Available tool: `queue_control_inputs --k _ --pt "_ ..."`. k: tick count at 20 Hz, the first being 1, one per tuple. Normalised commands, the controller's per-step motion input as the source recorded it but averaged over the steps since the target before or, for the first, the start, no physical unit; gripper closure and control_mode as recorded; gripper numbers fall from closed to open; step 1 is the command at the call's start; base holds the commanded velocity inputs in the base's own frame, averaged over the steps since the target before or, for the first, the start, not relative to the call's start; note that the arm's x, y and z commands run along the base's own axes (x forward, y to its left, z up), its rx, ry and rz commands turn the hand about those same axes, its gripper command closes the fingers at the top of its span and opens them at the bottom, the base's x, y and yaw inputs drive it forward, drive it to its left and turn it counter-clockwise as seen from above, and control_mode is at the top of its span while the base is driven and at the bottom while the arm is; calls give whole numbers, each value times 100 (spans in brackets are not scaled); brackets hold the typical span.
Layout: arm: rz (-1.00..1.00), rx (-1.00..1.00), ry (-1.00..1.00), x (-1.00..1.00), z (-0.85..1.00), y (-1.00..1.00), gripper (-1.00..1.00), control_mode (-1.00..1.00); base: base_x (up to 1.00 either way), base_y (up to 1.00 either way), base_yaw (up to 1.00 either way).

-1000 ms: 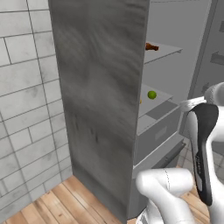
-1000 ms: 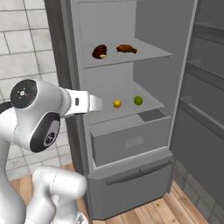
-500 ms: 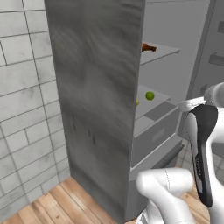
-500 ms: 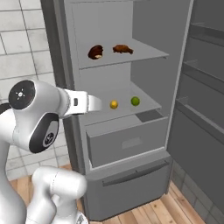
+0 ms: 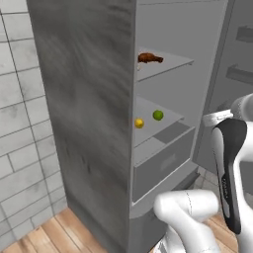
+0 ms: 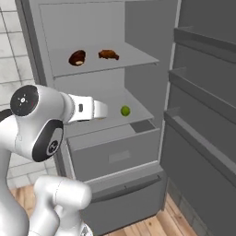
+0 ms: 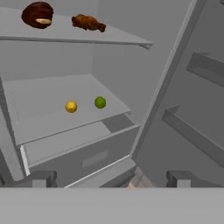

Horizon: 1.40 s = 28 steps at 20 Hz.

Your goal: Gather the lemon and lime from the fridge and place them on a tray on the dining counter. Then gather the steak and chicken drumstick from the fridge and place them on the other tray.

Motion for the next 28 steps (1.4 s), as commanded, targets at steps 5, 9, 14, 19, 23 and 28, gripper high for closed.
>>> queue_control_inputs --k 5,9,14,19,23,28 --pt "0 0 0 0 0 0 -100 100 24 -38 12" --pt "0 0 0 0 0 0 -100 100 20 -29 20" --pt "0 0 0 0 0 0 -100 100 14 -25 22" --pt "0 0 0 0 0 0 -100 100 19 -20 25" --pt "0 0 0 0 0 0 -100 100 24 -27 23" --pt "0 0 0 0 0 0 -100 100 28 -36 21"
